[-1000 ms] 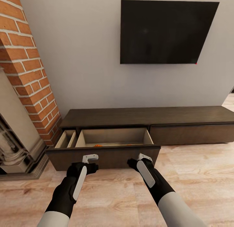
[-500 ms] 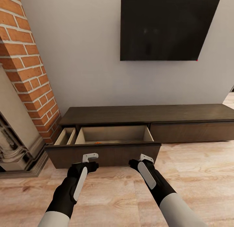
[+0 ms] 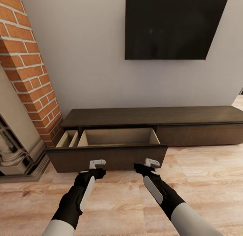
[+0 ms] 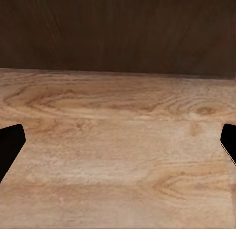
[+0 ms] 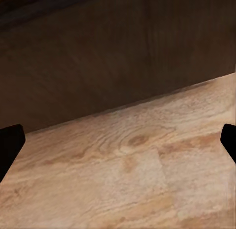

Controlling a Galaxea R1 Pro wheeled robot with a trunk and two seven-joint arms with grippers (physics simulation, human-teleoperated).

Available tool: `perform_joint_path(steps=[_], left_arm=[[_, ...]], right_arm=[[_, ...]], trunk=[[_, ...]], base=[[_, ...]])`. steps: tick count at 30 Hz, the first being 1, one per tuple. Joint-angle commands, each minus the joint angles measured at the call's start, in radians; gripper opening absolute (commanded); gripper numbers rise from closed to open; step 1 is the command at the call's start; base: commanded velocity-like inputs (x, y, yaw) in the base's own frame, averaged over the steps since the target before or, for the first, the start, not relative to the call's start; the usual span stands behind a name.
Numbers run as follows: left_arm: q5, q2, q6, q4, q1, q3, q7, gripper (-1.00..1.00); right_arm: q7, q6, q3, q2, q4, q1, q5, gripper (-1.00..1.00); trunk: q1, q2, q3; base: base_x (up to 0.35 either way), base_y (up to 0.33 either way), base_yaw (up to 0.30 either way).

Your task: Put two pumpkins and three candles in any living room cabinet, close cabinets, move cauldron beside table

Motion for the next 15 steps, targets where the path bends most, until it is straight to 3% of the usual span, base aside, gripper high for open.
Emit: perform_joint_path(steps=[1,2,5,15], left_arm=[[0.01,0.0,-0.011,0.001,0.0,-0.001,0.009,1.0],[0.01,0.0,-0.029,0.011,0.0,-0.001,0.01,1.0],[0.009,0.0,-0.048,0.027,0.0,-0.002,0.01,1.0],[0.009,0.0,-0.103,0.032,0.002,-0.007,0.009,1.0]], right_arm=[[0.006,-0.004,0.002,0.0,-0.001,-0.001,0.026,1.0],[0.023,-0.021,0.0,0.0,0.0,-0.001,0.07,1.0],[0.049,-0.054,-0.001,0.001,0.013,-0.001,0.119,1.0],[0.06,-0.132,0.001,0.003,0.062,-0.001,0.139,1.0]], trunk=[[0.004,-0.008,-0.004],[0.008,-0.015,-0.007],[0.019,-0.036,-0.017],[0.057,-0.105,-0.048]], base=[[0.0,0.0,0.0],[0.0,0.0,0.0],[0.0,0.0,0.0],[0.0,0.0,0.0]])
